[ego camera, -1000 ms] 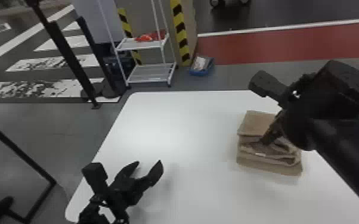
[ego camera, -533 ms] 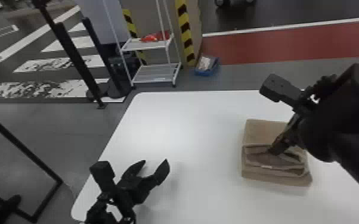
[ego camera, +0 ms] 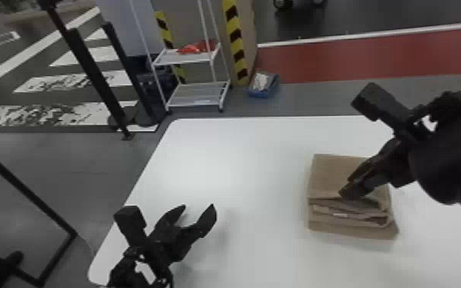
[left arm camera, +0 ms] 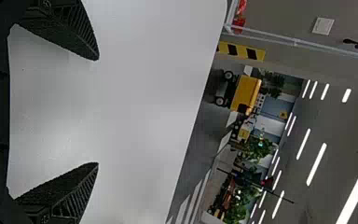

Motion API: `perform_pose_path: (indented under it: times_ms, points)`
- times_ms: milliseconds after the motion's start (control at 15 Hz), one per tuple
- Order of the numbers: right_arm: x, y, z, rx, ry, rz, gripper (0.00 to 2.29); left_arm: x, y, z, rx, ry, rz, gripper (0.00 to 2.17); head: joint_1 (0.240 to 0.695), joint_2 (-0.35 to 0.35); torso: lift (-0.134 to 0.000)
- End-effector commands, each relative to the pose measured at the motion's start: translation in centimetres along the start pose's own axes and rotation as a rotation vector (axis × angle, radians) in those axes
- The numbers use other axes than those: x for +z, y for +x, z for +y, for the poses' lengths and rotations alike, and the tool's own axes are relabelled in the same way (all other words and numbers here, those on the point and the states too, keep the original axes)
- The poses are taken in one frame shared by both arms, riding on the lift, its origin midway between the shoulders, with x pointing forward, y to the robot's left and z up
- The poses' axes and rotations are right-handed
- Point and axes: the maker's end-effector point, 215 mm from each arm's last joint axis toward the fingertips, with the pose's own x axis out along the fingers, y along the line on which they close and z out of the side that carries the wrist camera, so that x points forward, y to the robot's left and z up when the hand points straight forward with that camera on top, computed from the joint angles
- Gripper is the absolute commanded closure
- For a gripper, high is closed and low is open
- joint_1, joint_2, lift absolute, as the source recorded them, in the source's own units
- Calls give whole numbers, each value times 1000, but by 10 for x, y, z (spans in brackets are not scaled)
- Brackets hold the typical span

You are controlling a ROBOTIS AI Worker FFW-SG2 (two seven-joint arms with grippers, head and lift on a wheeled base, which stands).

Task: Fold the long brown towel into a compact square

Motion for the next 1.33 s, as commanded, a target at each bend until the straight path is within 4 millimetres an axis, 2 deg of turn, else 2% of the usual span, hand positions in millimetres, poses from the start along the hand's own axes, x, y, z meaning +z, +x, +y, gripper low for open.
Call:
perform_pose_path:
  times_ms: [0, 67, 133, 267, 333, 400, 533, 667, 1067, 1133, 1267]
  points:
    - [10, -15, -1, 76, 95, -122, 188, 0, 3, -5, -7, 3, 3, 76, 695, 307, -120]
    - [6, -14, -2, 81, 112, -129, 265, 0, 3, -5, -8, 4, 2, 76, 695, 302, -120]
    - [9, -10, -1, 82, 109, -130, 491, -1, 4, -7, -11, 4, 3, 76, 695, 299, -120]
    - [10, 4, -1, 80, 97, -125, 1251, -1, 5, -10, -17, 6, 5, 76, 695, 296, -120]
    - [5, 11, -4, 54, 93, -105, 1821, 0, 5, -11, -17, 7, 3, 76, 695, 294, -120]
    - [-2, 15, -12, 21, 96, -84, 2091, -1, 4, -11, -17, 7, 5, 76, 695, 295, -120]
    - [-22, 21, -23, -7, 93, -30, 2145, -1, 2, -7, -11, 7, 6, 76, 695, 290, -120]
    - [-42, 26, -12, 27, 93, 3, 2216, -2, 2, -6, -9, 6, 6, 76, 695, 281, -120]
    - [-78, 23, 0, 28, 75, 49, 2216, -3, 2, -7, -10, 4, 8, 76, 695, 272, -120]
    - [-86, 25, 0, 22, 71, 60, 2216, -3, 2, -5, -8, 5, 9, 76, 695, 268, -120]
    - [-89, 24, -9, -8, 63, 58, 2216, -4, 2, -5, -8, 4, 10, 76, 695, 259, -120]
